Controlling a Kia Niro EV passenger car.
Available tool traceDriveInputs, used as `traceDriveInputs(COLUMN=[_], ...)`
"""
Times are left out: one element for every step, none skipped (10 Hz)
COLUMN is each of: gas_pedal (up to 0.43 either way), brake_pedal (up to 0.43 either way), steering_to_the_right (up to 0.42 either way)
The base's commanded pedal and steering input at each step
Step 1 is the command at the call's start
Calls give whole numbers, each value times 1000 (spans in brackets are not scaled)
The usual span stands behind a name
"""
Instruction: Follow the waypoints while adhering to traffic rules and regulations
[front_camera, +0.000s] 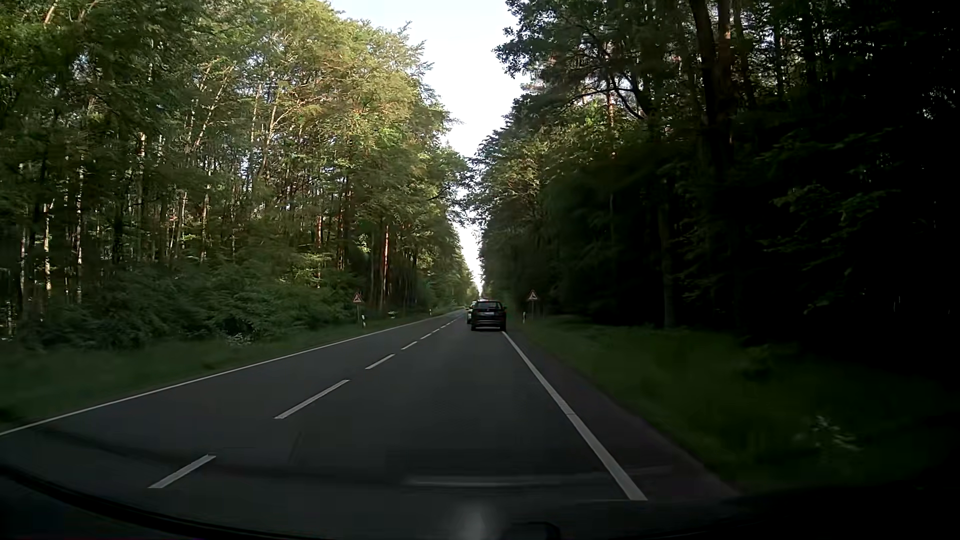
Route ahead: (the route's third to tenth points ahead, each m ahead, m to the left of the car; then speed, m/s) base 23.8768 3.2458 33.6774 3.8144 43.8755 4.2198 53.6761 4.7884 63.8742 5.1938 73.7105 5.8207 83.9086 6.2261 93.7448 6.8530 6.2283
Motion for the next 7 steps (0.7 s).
traceDriveInputs(gas_pedal=[0,0,0,0,0,0,0], brake_pedal=[0,0,0,0,0,0,0], steering_to_the_right=[-3,-3,-3,-3,-3,-3,-3])
